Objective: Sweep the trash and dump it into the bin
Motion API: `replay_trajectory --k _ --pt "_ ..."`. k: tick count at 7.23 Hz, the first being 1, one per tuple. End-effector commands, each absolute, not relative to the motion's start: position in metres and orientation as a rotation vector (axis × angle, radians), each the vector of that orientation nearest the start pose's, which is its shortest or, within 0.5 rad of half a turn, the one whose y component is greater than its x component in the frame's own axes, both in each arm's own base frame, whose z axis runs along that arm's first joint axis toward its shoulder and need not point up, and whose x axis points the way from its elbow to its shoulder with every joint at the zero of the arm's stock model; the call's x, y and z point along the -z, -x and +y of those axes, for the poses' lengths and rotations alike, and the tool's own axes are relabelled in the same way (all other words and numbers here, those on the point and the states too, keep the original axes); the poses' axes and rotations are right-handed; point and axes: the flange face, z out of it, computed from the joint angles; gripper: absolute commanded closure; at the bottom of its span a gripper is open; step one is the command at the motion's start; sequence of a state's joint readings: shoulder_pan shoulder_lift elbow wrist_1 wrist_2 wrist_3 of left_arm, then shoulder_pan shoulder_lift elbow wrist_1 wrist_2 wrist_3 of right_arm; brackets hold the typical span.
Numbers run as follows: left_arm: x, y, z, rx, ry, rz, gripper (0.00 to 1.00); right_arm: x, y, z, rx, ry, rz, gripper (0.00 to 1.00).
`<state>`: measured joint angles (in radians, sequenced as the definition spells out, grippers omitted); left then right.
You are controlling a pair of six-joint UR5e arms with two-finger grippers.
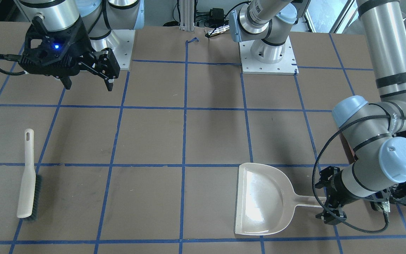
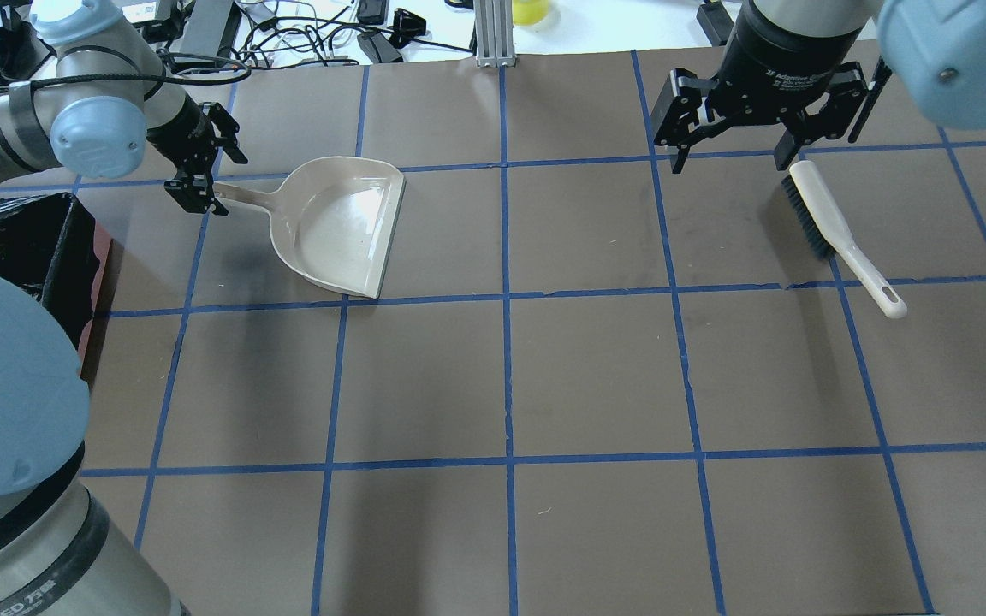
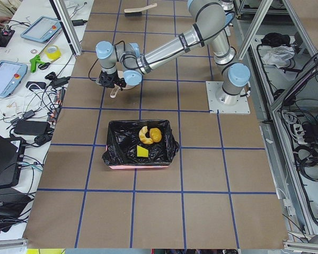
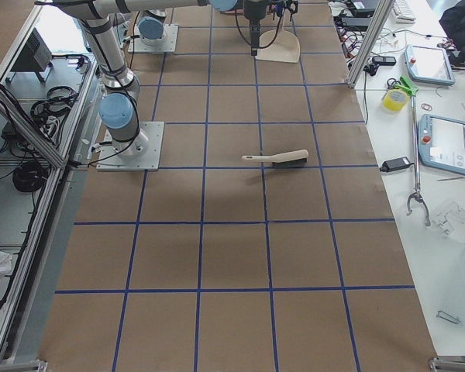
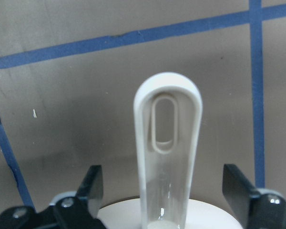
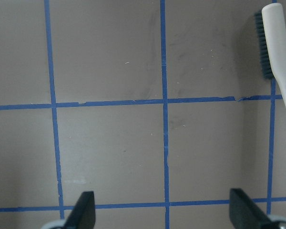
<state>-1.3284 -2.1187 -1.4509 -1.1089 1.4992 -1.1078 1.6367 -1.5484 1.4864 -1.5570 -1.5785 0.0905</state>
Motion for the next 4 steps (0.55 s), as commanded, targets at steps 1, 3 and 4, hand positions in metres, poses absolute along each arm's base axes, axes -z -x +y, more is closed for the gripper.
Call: replay_trajectory --k 1,3,4 --pt "-0.314 -0.026 -0.683 0.093 1.666 2.753 0.00 -0.517 -0.166 -0.496 0.076 -0.039 3.144 0.00" --pt "-0.357 -0.012 -0.661 0.096 1.389 2.902 0.00 -0.517 -0.166 -0.495 0.078 -0.039 3.144 0.00" --pt "-0.377 -0.009 -0.653 0.141 1.226 2.974 0.00 -0.517 -0.165 -0.495 0.076 -0.041 3.146 0.00"
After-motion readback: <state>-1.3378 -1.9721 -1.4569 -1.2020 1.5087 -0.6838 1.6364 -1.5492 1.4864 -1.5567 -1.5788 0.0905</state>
